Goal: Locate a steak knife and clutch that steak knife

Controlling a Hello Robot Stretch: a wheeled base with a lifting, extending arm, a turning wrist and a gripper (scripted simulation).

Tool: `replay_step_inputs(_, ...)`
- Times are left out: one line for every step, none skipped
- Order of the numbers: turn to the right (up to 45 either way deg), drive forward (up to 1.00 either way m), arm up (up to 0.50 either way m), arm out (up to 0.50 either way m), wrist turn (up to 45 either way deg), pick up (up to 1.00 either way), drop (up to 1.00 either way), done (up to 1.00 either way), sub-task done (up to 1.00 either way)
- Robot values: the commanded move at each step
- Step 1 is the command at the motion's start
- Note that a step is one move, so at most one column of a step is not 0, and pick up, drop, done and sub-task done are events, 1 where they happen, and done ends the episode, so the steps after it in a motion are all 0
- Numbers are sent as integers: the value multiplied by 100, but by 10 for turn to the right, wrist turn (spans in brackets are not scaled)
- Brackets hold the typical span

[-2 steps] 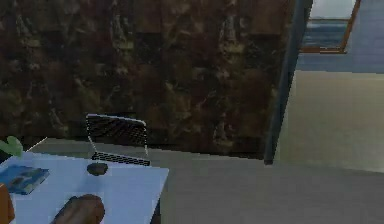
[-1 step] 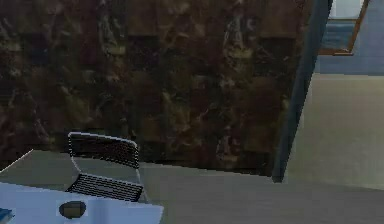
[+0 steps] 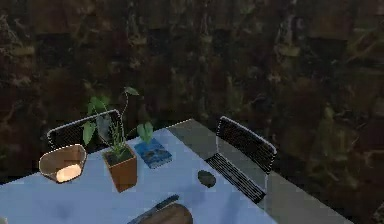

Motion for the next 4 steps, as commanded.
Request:
replay_step_inputs(-450,0,0,0,0,0,0,0,0)
replay_step_inputs(-450,0,0,0,0,0,0,0,0)
replay_step_inputs(-180,0,0,0,0,0,0,0,0)
replay_step_inputs(0,0,50,0,0,0,0,0,0)
